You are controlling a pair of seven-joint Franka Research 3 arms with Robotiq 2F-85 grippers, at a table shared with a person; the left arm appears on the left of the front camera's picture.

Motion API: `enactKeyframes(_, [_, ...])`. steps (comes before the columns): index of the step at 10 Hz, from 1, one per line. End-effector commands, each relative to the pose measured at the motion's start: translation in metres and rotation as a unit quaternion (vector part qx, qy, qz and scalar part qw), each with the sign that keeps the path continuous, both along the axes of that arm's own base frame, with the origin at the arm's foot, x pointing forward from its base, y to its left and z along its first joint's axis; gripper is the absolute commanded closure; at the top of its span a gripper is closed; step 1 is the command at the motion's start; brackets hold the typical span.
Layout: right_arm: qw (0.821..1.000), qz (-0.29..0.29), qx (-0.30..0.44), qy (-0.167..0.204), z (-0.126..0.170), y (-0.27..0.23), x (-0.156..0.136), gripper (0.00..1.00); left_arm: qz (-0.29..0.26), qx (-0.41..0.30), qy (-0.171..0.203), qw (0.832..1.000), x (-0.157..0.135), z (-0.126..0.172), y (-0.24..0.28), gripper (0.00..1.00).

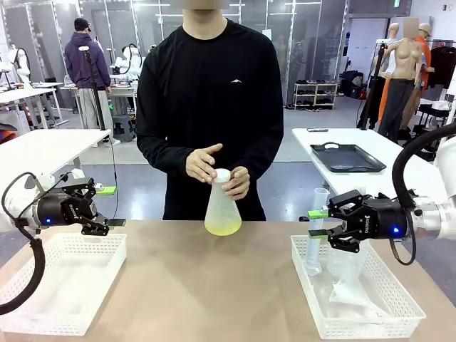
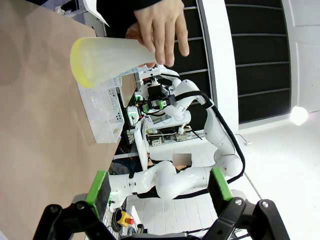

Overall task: Prepare the solutions needed for the experiment.
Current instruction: When the human places the Big flask in the center of the table, pick up the Big flask and place it in the left Organizing basket.

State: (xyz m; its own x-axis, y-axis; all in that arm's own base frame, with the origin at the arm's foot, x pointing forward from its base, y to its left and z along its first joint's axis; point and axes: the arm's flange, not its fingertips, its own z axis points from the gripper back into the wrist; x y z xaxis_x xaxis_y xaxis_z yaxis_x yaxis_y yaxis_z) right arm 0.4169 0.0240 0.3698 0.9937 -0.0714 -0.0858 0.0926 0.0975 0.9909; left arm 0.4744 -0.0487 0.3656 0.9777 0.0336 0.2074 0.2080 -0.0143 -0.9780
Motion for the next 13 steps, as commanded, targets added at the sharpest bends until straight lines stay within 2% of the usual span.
enactKeyframes(1, [0.999,-0.005,0.029,0.012,0.002,-0.0027,0.0084,0.53,0.004,-0.005,-0.005,1.0,-0.0011,0.0033,-0.0017,0.0])
enactKeyframes(2, [1.0,0.0,0.0,0.0,0.0,0.0,0.0,0.53,0.004,-0.005,-0.005,1.0,-0.0011,0.0033,-0.0017,0.0])
enactKeyframes(13, [1.0,0.0,0.0,0.0,0.0,0.0,0.0,0.53,0.004,-0.005,-0.005,1.0,-0.0011,0.0033,-0.0017,0.0])
